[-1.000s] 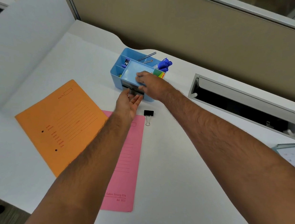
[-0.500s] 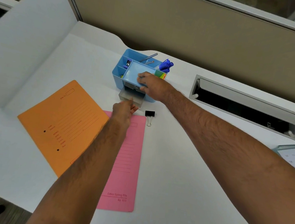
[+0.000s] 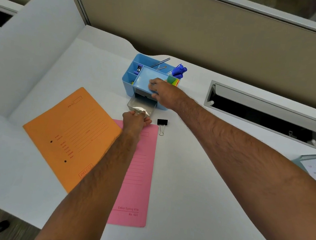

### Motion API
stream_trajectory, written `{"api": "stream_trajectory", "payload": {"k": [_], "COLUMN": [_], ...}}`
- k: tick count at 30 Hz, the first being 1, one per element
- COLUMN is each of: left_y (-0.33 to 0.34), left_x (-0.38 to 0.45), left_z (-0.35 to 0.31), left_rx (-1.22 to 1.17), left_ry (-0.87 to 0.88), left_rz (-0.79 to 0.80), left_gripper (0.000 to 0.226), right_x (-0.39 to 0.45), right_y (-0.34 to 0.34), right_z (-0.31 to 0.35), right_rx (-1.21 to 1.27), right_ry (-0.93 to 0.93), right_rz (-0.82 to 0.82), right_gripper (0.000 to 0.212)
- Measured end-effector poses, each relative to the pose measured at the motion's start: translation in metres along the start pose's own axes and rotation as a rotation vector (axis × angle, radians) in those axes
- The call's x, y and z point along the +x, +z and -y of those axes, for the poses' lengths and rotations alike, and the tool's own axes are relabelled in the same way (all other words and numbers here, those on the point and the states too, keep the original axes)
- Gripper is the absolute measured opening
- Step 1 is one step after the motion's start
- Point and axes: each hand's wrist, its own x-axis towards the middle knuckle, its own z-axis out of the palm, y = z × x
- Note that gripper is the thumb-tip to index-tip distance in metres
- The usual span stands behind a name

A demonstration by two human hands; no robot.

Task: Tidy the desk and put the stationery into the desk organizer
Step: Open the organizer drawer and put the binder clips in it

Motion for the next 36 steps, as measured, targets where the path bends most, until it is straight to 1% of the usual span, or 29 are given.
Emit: {"api": "stream_trajectory", "payload": {"k": [3,5,8,12,14,17,19,21,25,28,31,34,36], "left_y": [-0.001,-0.005,-0.01,-0.008,-0.006,-0.002,0.0,0.002,0.006,0.008,0.009,0.012,0.015], "left_x": [-0.006,-0.009,-0.016,-0.029,-0.037,-0.046,-0.049,-0.05,-0.047,-0.046,-0.046,-0.044,-0.041], "left_z": [-0.002,-0.001,0.005,0.014,0.019,0.031,0.037,0.043,0.053,0.06,0.067,0.07,0.068], "left_rx": [0.021,0.072,0.149,0.33,0.404,0.457,0.496,0.554,0.727,0.768,0.797,0.847,0.898], "left_ry": [0.007,0.046,0.153,0.328,0.397,0.488,0.53,0.562,0.622,0.612,0.582,0.621,0.641], "left_rz": [-0.028,-0.041,-0.068,-0.08,-0.042,0.018,0.048,0.072,0.098,0.123,0.098,0.08,0.085], "left_gripper": [0.053,0.044,0.029,0.024,0.023,0.025,0.028,0.03,0.034,0.035,0.038,0.042,0.046], "right_x": [0.001,0.001,0.002,-0.002,-0.012,-0.041,-0.067,-0.094,-0.139,-0.165,-0.187,-0.202,-0.208], "right_y": [0.002,0.003,0.003,-0.004,-0.005,0.001,0.012,0.029,0.071,0.102,0.13,0.149,0.156], "right_z": [0.0,0.0,0.0,0.004,0.008,0.013,0.014,0.012,0.001,-0.01,-0.021,-0.032,-0.039], "right_rx": [-0.013,-0.022,-0.052,-0.081,-0.017,0.073,0.063,0.052,0.081,0.096,0.103,0.107,0.082], "right_ry": [-0.001,-0.001,-0.001,0.008,0.017,-0.024,-0.045,-0.033,0.063,0.137,0.207,0.274,0.277], "right_rz": [0.005,0.007,0.001,-0.028,-0.088,-0.257,-0.359,-0.404,-0.36,-0.3,-0.262,-0.271,-0.276], "right_gripper": [0.045,0.045,0.045,0.047,0.048,0.044,0.038,0.035,0.032,0.036,0.044,0.055,0.063]}}
